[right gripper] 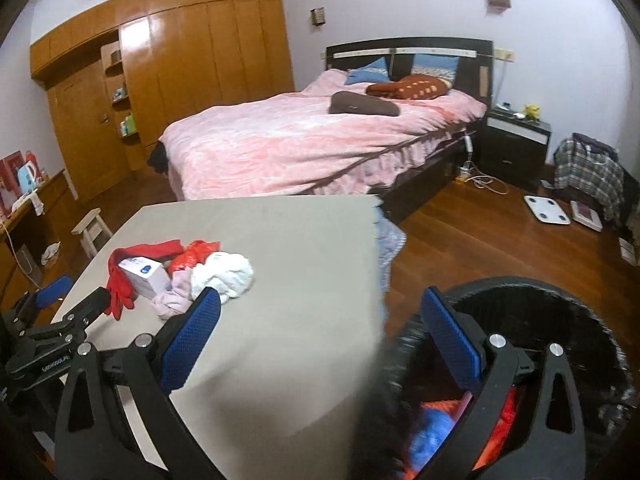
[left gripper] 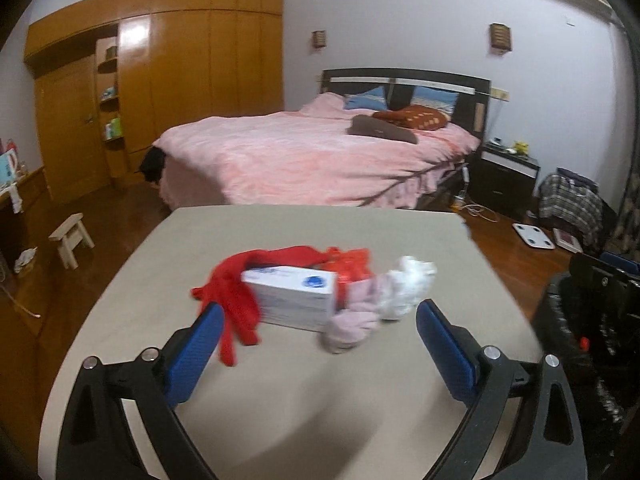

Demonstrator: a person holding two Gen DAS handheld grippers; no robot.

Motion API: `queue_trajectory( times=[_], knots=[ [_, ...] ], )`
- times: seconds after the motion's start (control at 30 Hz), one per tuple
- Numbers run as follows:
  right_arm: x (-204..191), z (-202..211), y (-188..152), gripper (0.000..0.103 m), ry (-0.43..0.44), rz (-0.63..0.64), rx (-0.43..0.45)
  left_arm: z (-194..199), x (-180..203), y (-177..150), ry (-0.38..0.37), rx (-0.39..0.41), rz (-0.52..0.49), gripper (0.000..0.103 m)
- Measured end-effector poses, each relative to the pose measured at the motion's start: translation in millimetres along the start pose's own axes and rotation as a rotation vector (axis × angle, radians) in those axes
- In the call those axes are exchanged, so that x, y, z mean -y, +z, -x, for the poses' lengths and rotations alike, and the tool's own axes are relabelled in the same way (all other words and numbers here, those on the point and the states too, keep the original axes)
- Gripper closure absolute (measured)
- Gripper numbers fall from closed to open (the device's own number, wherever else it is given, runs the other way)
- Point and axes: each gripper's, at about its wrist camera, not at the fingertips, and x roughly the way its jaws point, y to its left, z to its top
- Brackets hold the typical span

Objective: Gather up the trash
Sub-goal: 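Move both open tools back over the pile on the table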

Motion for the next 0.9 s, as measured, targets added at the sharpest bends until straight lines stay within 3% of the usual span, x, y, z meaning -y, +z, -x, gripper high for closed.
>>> queue_trajectory(
  times=[0.5, 0.9],
  knots=[
    [-71, -104, -1, 0.006, 0.067, 0.099, -0.119, -44, -69, -14, 0.086, -0.063, 0.086, 0.012],
    [-94, -149, -6, 0.006, 0.104, 0.143, -0.205, -64, -84, -20, 0.072, -0.100, 0.112, 0.013]
  ],
)
